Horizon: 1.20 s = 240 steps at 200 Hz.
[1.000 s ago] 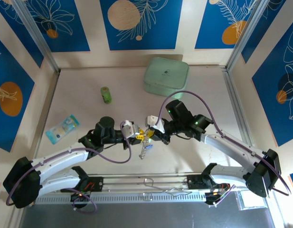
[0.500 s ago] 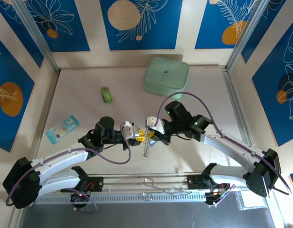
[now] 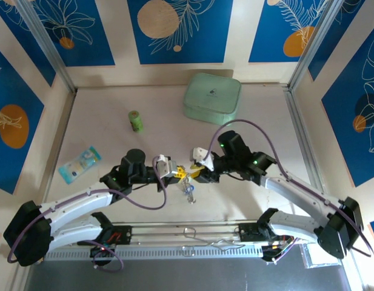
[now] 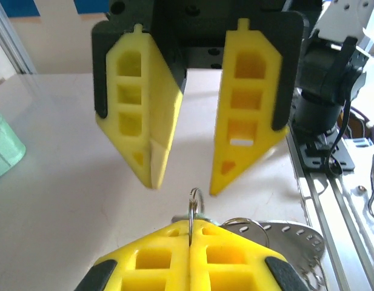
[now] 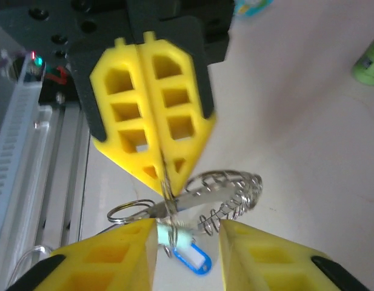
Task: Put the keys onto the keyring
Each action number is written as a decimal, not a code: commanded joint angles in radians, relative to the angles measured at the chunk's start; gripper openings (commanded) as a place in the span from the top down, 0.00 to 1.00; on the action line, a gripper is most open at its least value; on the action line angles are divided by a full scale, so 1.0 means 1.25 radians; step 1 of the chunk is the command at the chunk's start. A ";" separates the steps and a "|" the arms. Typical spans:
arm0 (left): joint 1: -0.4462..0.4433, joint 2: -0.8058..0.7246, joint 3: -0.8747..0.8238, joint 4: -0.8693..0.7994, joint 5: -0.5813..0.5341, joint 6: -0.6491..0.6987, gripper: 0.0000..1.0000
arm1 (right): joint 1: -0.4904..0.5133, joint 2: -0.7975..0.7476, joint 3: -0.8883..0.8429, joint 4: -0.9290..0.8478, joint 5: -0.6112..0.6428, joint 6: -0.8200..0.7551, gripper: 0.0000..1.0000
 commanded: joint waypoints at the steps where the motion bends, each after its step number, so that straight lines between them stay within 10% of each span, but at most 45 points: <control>1: -0.004 -0.009 -0.035 0.169 0.008 -0.065 1.00 | -0.033 -0.037 -0.064 0.130 -0.125 0.107 0.64; 138: -0.004 0.020 -0.059 0.271 0.012 -0.097 1.00 | -0.054 -0.017 -0.092 0.158 -0.135 0.126 1.00; 240: -0.004 0.052 -0.065 0.396 0.041 -0.171 1.00 | -0.046 -0.087 -0.147 0.280 -0.165 0.126 0.68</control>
